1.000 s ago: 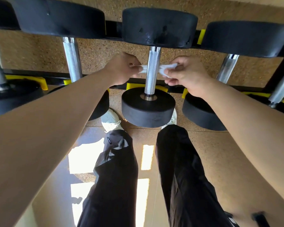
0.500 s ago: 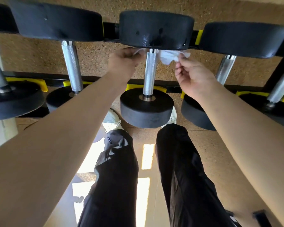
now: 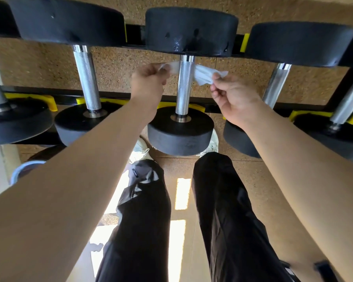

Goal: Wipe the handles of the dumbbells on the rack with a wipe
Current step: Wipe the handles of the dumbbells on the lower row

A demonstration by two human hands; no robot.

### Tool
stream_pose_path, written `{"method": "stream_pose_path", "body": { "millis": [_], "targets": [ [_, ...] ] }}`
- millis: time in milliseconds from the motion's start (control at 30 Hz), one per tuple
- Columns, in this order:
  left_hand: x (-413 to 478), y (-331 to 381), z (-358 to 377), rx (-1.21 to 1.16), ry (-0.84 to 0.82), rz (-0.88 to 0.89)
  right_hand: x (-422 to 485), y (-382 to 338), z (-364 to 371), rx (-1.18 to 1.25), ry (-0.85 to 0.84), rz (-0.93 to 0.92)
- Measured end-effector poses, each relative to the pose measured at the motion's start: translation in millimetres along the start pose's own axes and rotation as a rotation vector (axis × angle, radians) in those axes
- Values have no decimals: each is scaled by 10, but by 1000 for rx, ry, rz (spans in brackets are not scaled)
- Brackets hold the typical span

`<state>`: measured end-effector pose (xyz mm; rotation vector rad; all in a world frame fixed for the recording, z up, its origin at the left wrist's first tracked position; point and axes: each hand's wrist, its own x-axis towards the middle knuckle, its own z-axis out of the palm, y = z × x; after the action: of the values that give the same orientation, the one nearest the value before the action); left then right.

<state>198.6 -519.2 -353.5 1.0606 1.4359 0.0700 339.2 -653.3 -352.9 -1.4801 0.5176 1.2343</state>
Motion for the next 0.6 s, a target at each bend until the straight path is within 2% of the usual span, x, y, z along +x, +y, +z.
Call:
{"method": "stream_pose_path", "body": {
  "millis": [100,167,367,467,533,600],
  "targets": [
    [-17,-181,-235,-17,37,-14,-37,80,253,-122,-32,-19],
    [-18,-291,-336,115,19,33,-15,106,283,-164,-1,-31],
    [69,-278,-168,536,-215,132,36,175,-214,-384,127,-63],
    [21,-274,-267,773,-286,134,79,353,-200,-631,103,-105],
    [-22,-320,-470,976,-352,141,86,444,-90,-854,33,-151],
    [-49,-329,-631,1078,-394,173,72,445,-8,-1076,-35,-214]
  ]
}}
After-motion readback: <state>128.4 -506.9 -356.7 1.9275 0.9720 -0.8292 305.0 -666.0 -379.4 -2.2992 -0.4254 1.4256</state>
